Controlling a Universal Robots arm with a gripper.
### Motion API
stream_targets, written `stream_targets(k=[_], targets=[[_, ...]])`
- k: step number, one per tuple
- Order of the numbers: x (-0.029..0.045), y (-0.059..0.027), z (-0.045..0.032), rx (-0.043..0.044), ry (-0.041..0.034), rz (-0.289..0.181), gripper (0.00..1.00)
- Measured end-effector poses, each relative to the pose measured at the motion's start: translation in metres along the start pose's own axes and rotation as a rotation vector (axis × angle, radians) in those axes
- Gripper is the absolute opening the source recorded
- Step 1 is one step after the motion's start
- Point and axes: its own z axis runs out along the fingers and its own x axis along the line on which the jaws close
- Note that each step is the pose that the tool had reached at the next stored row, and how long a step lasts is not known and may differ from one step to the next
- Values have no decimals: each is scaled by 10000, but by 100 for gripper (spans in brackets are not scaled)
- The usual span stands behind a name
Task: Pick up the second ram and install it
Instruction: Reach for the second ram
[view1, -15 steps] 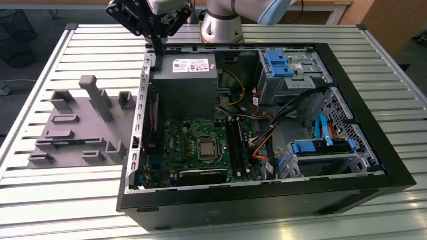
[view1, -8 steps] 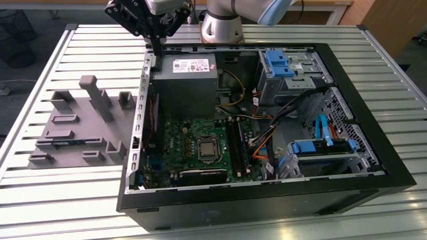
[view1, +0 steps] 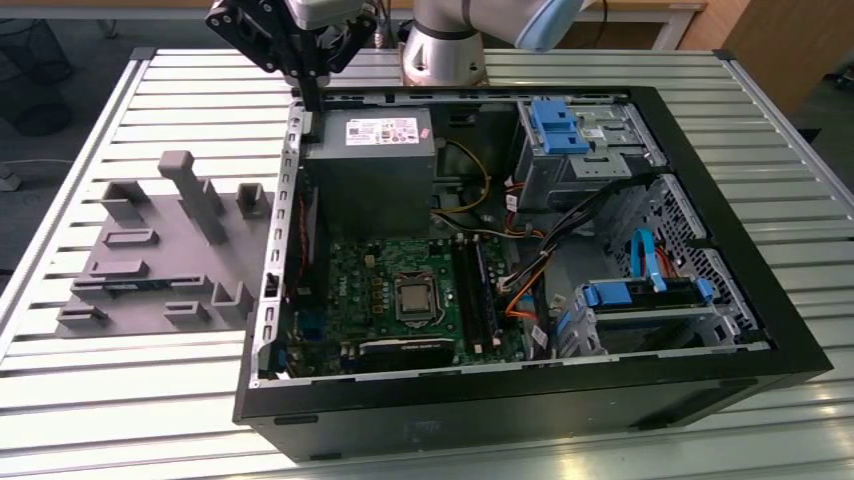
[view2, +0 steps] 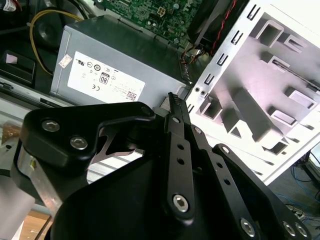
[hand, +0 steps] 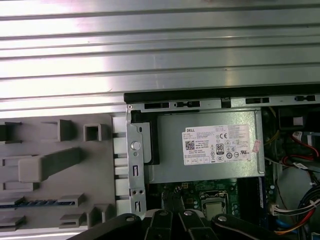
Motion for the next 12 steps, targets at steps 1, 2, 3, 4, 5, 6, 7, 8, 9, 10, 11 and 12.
stream_targets(k=[1,2,3,4,5,6,7,8,9,10,11,12], targets=[[3,0,0,0,0,0,11],[6,-1,-1,1,1,-1,11],[9,-1,-1,1,0,0,11],[13,-1,-1,0,0,0,11],[16,-1,-1,0,0,0,11],[18,-2,-1,1,0,-1,11],[20,-2,-1,0,0,-1,11],[23,-2,-1,0,1,0,11],[25,-2,-1,0,0,0,11],[25,-2,-1,0,0,-1,11],[25,-2,-1,0,0,-1,11],[26,-2,-1,0,0,-1,11]])
